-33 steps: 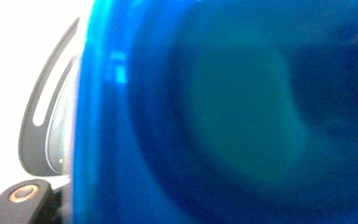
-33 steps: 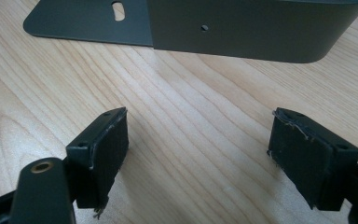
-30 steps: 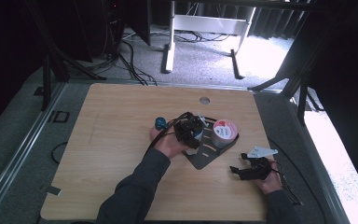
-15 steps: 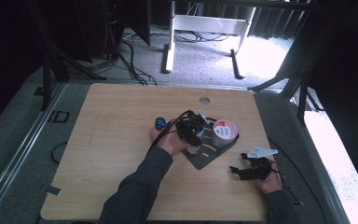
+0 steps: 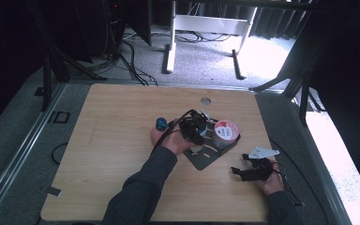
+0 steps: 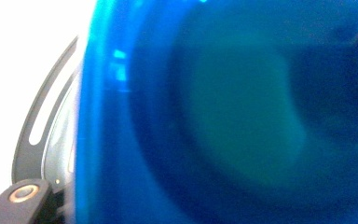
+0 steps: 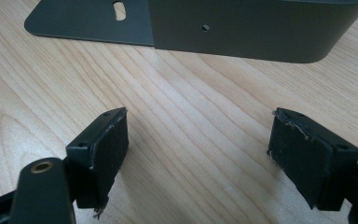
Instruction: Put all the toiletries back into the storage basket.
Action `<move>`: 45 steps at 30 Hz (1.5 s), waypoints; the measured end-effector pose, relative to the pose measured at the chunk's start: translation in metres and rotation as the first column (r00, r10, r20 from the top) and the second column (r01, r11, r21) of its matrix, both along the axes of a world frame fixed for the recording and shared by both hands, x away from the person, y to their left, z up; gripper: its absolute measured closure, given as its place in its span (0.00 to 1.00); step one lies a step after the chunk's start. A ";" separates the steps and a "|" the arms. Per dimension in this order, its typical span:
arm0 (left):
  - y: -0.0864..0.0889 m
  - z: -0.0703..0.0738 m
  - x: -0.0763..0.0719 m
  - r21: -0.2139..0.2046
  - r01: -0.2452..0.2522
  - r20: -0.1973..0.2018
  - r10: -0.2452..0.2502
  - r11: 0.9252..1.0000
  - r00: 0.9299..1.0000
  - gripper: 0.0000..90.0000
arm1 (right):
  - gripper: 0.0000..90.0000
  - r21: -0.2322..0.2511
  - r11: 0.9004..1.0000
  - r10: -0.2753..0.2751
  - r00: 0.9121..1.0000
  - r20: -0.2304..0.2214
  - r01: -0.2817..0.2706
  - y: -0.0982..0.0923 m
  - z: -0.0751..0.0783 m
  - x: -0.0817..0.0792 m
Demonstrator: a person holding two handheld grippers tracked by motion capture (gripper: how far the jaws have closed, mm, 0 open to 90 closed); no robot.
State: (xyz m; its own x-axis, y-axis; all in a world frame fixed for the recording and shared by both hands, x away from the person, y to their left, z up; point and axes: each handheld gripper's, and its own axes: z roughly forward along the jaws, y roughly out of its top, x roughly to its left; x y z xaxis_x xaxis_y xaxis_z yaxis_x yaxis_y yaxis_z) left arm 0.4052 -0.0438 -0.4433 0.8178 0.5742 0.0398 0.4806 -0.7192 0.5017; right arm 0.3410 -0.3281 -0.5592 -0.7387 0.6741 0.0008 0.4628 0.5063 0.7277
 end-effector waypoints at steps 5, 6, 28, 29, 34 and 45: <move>-0.004 0.002 0.003 0.003 -0.002 0.007 0.002 1.000 1.000 0.61 | 0.22 0.001 1.000 0.000 1.000 0.000 0.000 0.000 0.000 0.000; -0.004 0.002 0.003 0.001 -0.005 0.007 0.005 1.000 1.000 0.61 | 0.22 0.001 1.000 0.000 1.000 0.000 0.000 0.000 0.000 0.000; -0.013 0.008 0.019 -0.001 -0.023 0.014 0.023 1.000 1.000 0.61 | 0.22 0.004 1.000 0.000 1.000 -0.004 0.000 0.000 0.000 0.000; -0.014 0.008 0.019 -0.001 -0.021 0.014 0.021 1.000 1.000 0.61 | 0.22 0.004 1.000 0.000 1.000 -0.004 0.000 0.000 0.000 0.000; -0.018 0.009 0.022 -0.004 -0.021 0.013 0.021 1.000 1.000 0.61 | 0.22 0.005 1.000 0.000 1.000 -0.003 0.000 0.000 0.000 0.000; -0.020 0.004 0.033 0.011 -0.049 0.012 0.049 0.999 0.999 0.61 | 0.22 0.006 1.000 0.000 1.000 -0.005 0.000 0.000 0.000 0.000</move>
